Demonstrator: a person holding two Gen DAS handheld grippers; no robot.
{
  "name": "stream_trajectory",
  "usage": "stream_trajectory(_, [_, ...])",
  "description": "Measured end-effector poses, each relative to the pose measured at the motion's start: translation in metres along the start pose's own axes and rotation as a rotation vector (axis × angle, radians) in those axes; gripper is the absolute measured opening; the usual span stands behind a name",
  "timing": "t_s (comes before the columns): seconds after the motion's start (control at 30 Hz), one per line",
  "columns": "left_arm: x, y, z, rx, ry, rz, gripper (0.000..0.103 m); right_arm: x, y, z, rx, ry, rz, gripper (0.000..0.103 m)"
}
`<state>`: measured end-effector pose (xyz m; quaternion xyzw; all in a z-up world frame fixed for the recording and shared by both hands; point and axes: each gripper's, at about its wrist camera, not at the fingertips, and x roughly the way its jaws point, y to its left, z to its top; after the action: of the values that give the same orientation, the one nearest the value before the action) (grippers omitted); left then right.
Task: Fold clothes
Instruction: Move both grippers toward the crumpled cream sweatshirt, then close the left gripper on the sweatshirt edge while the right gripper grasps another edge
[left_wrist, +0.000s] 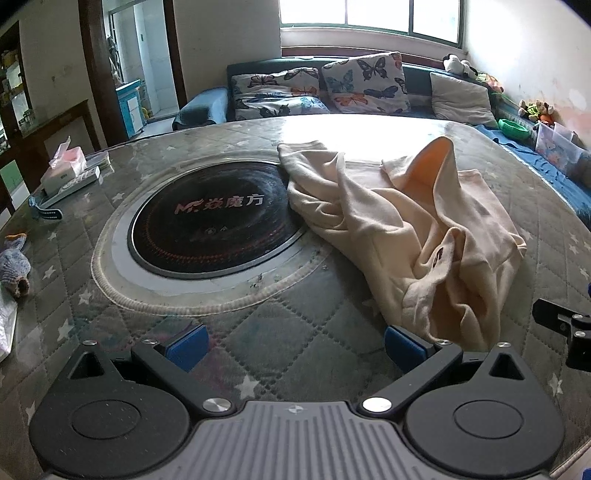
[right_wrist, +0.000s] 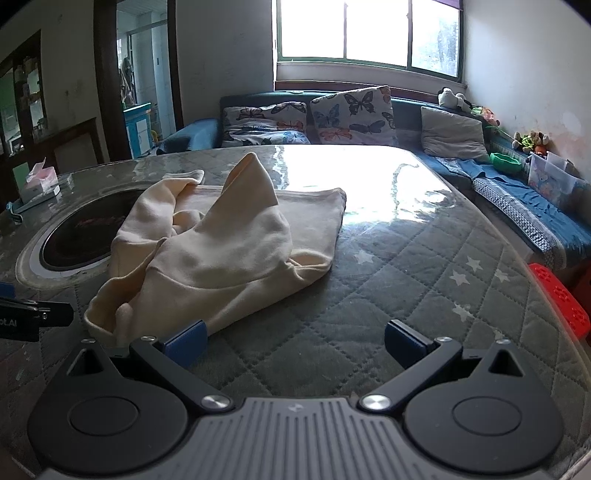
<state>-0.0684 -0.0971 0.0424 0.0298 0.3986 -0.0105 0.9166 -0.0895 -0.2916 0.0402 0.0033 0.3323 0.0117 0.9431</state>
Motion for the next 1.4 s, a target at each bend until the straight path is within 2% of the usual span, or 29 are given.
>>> stream_trajectory(0.23, [0.007,0.001,0.01,0.004,0.008,-0.01,0.103,0.006,0.001,0.01,-0.02,-0.002,0.004,0.103])
stream_trajectory(0.43, [0.013,0.005,0.033,0.001,-0.02,-0.007,0.103,0.016,0.002,0.029,-0.045,-0.003,0.016,0.103])
stream_trajectory(0.67, [0.026,0.014,0.07,-0.005,-0.059,-0.002,0.103,0.036,0.007,0.076,-0.119,-0.044,0.051,0.102])
stream_trajectory(0.73, [0.032,0.015,0.08,-0.005,-0.066,-0.002,0.103,0.048,0.011,0.093,-0.138,-0.051,0.071,0.096])
stream_trajectory(0.83, [0.043,0.013,0.096,0.005,-0.084,-0.002,0.102,0.068,0.017,0.114,-0.161,-0.044,0.078,0.092])
stream_trajectory(0.97, [0.061,0.006,0.116,0.03,-0.092,-0.009,0.1,0.098,0.023,0.133,-0.188,-0.011,0.094,0.081])
stream_trajectory(1.07, [0.08,-0.001,0.128,0.042,-0.076,-0.031,0.093,0.118,0.026,0.138,-0.207,0.019,0.096,0.07])
stream_trajectory(1.17, [0.099,-0.008,0.136,0.05,-0.044,-0.056,0.087,0.134,0.023,0.139,-0.196,0.055,0.11,0.055])
stream_trajectory(1.23, [0.111,-0.012,0.139,0.063,-0.022,-0.067,0.076,0.143,0.019,0.139,-0.185,0.075,0.121,0.039])
stream_trajectory(1.27, [0.117,-0.014,0.14,0.07,-0.012,-0.072,0.073,0.145,0.017,0.138,-0.177,0.079,0.127,0.034])
stream_trajectory(1.33, [0.125,-0.016,0.14,0.082,0.006,-0.085,0.054,0.146,0.011,0.138,-0.168,0.082,0.135,0.012])
stream_trajectory(1.4, [0.131,-0.015,0.139,0.085,0.019,-0.108,0.024,0.144,0.005,0.136,-0.158,0.076,0.135,0.007])
